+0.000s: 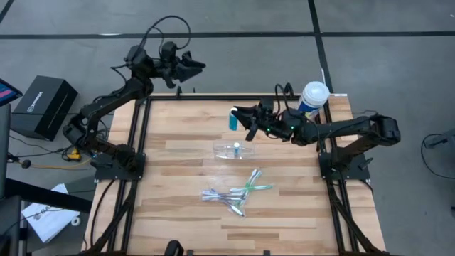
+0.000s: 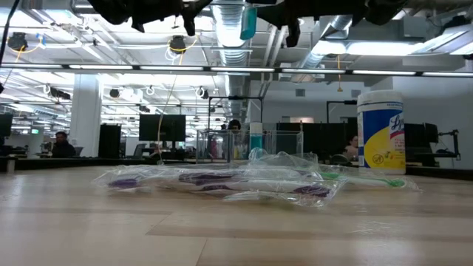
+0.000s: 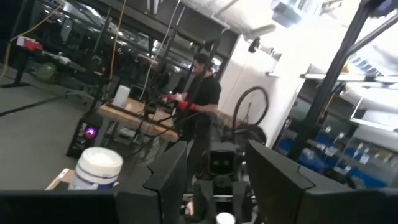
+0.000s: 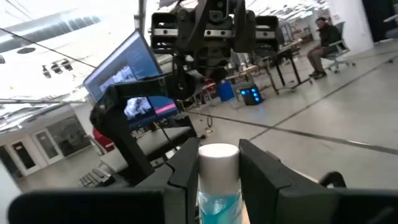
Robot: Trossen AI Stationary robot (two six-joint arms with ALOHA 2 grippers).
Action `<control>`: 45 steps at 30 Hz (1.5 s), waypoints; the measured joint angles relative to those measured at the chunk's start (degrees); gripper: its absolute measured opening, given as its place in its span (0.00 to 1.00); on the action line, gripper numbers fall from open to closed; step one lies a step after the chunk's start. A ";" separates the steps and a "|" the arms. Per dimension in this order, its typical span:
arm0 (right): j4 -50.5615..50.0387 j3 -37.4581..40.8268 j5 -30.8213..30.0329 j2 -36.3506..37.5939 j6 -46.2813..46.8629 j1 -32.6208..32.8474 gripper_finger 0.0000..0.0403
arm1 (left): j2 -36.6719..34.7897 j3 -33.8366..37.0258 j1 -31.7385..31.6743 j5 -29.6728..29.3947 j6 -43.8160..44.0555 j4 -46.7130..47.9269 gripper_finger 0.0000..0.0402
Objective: Pick & Place toothbrushing station
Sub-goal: Put the blue mouthwash bottle into the transparent organizer
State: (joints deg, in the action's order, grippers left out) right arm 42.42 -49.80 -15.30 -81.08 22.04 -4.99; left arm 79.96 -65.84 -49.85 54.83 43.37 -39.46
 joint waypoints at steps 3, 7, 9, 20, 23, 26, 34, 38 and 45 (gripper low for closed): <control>0.01 0.78 -3.63 -1.53 0.00 2.12 0.20 | 0.00 0.00 1.40 -0.92 -4.87 2.99 0.40; 0.46 1.29 -5.43 -3.12 0.33 3.74 0.20 | 0.00 0.00 3.12 -2.46 -9.74 4.93 0.40; 0.40 1.39 -6.06 -3.92 0.31 4.51 0.20 | 0.00 0.00 3.91 -3.09 -11.51 4.87 0.40; 3.95 1.34 -5.91 -11.40 0.09 5.01 0.20 | 0.00 0.02 9.99 -11.07 -27.57 20.85 0.40; 5.01 1.37 -4.45 -13.71 -0.08 5.47 0.20 | 0.00 0.02 11.85 -16.21 -33.77 26.96 0.40; 8.52 1.57 -2.83 -15.71 -0.80 5.75 0.20 | 0.00 0.73 13.84 -20.31 -37.33 29.54 0.39; 15.05 7.56 -2.87 -12.88 -4.64 5.82 0.20 | -0.26 8.17 20.67 -27.66 -39.00 28.36 0.28; 15.96 13.57 -6.53 -9.22 -5.70 6.24 0.20 | -0.24 11.65 23.11 -30.58 -40.19 25.34 0.24; 24.19 19.96 -8.70 -8.19 -6.19 7.66 0.20 | -0.28 16.56 21.63 -38.12 -43.40 22.89 0.24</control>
State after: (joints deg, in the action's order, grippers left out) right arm 66.61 -29.85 -24.00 -89.27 15.86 2.67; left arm 79.68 -49.29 -28.22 16.71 -0.03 -16.58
